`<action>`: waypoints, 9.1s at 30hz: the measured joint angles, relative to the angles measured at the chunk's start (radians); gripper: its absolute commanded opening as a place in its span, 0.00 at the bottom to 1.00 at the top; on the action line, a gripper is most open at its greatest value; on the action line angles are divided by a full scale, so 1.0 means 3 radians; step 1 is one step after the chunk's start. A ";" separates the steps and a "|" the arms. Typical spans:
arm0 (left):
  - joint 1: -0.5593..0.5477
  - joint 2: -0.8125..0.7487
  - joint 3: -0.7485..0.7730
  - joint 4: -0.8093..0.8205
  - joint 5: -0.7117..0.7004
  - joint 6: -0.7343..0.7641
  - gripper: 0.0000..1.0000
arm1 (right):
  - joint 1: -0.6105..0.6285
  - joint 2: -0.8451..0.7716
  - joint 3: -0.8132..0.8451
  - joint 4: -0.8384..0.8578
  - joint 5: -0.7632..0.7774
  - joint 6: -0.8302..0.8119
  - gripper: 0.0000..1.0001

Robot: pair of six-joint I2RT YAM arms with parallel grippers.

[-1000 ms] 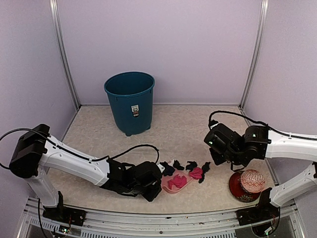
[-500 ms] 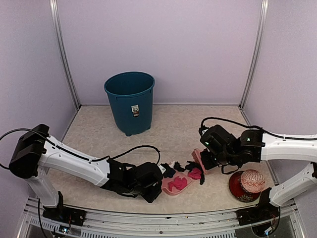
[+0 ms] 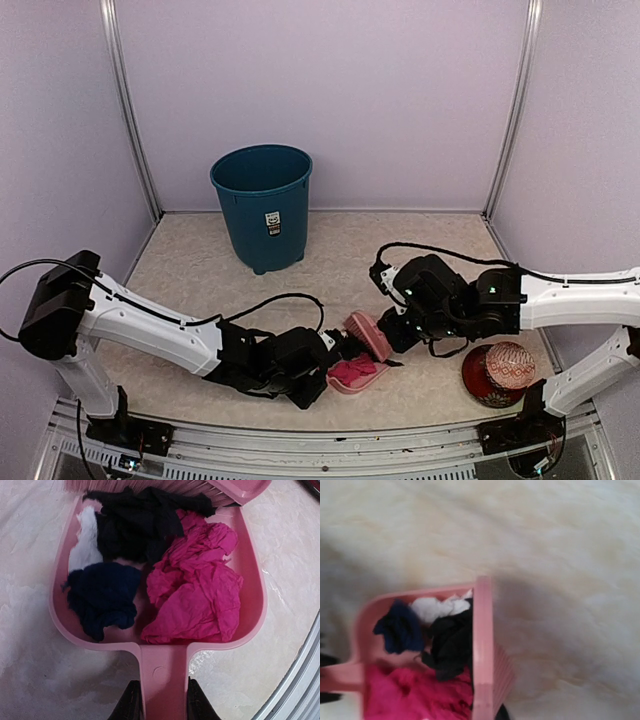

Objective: Sweep away the paper scraps from the table

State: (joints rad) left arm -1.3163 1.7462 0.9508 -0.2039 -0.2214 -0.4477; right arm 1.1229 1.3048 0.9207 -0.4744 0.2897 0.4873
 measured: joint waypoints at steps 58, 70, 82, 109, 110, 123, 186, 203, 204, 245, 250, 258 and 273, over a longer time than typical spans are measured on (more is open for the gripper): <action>0.0067 -0.0172 -0.0713 0.1081 -0.0350 -0.0169 0.00 | -0.0197 -0.1092 -0.0600 -0.0342 0.1151 0.0626 0.00; 0.0244 -0.0436 -0.0745 0.1035 -0.0355 -0.0202 0.00 | -0.0524 -0.1366 -0.0919 -0.0182 0.0977 0.0740 0.00; 0.0427 -0.0645 -0.0511 0.0782 -0.0422 -0.0209 0.00 | -0.0651 -0.1553 -0.1104 -0.0057 0.0855 0.0839 0.00; 0.1445 -0.0863 0.1400 -0.0430 0.0033 0.0116 0.00 | -0.0791 -0.1164 -0.1153 0.0584 0.0666 0.0642 0.00; 0.1499 -0.0858 0.1471 -0.0450 0.0081 0.0123 0.00 | -0.0791 -0.1141 -0.1153 0.0608 0.0660 0.0631 0.00; 0.2179 -0.0601 0.2088 -0.0543 0.0923 0.0001 0.00 | -0.0823 -0.0889 -0.1097 0.0834 0.0589 0.0551 0.00; 0.3335 -0.1137 0.0651 0.2366 0.3040 -0.2897 0.00 | -0.0833 -0.1124 -0.1094 0.0971 0.0556 0.0594 0.00; 0.1975 -0.2125 0.0387 -0.0023 0.1339 -0.0749 0.00 | -0.0853 -0.1445 -0.1094 0.1445 0.0538 -0.0366 0.00; 0.1851 -0.2138 0.0322 -0.0123 0.1177 -0.0693 0.00 | -0.0853 -0.1459 -0.1094 0.1475 0.0549 -0.0437 0.00; 0.0849 -0.0425 0.0118 -0.0641 -0.0259 -0.0600 0.00 | -0.0874 0.0039 -0.1466 0.3082 0.0186 -0.2813 0.00; 0.0931 -0.0336 0.0132 -0.0559 -0.0229 -0.0599 0.00 | -0.0841 0.0207 -0.1368 0.3159 0.0064 -0.2955 0.00; 0.1029 -0.0158 0.0132 -0.0429 -0.0146 -0.0598 0.21 | -0.0627 0.0571 -0.1254 0.3271 0.0117 -0.3218 0.00; 0.1039 -0.0314 0.0134 -0.0394 -0.0144 -0.0608 0.89 | -0.0295 0.0975 -0.1179 0.3656 0.0327 -0.3507 0.12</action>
State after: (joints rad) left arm -1.0046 1.6520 0.9909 -0.3222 -0.2646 -0.6300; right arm 1.0344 1.5974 0.5671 0.6224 0.3878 -0.5648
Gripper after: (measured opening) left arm 0.815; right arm 0.084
